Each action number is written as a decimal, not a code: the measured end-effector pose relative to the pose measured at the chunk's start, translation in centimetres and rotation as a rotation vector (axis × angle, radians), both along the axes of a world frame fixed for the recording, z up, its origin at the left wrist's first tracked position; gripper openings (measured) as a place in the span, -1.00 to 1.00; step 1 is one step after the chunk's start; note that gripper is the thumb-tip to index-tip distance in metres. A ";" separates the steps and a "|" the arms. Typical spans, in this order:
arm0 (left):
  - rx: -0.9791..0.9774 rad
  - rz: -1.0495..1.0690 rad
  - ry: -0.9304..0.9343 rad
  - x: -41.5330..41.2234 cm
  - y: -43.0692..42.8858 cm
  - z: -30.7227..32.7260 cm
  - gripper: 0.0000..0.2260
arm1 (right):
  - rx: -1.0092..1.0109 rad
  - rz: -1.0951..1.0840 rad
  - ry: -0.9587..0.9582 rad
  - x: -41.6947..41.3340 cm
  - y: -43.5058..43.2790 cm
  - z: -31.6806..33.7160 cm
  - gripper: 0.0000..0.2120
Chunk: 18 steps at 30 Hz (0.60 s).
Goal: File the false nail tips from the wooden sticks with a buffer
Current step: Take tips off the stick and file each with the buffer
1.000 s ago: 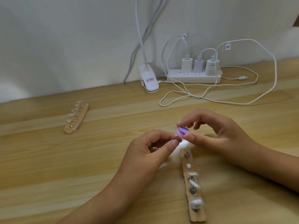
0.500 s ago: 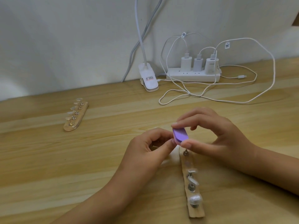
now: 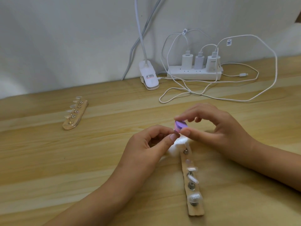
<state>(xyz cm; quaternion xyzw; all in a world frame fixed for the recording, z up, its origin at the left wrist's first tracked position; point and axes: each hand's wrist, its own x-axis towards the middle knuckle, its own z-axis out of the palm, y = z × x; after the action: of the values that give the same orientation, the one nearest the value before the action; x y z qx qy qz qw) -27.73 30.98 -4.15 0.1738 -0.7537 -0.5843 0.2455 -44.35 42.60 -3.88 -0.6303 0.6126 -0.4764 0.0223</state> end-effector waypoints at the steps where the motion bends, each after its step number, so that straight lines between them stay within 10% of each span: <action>1: 0.002 -0.005 0.001 0.0 0.0 0.0 -0.86 | -0.008 0.012 0.006 0.0 0.0 0.0 -0.71; 18: -0.103 -0.039 -0.044 0.0 -0.4 -0.6 -0.94 | 0.015 0.032 0.047 -0.2 0.0 0.2 -0.72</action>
<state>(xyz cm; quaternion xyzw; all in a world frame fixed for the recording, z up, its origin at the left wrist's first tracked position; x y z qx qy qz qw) -27.74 30.55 -4.74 0.1591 -0.7913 -0.5454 0.2260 -44.52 42.57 -3.72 -0.6509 0.6064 -0.4564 0.0205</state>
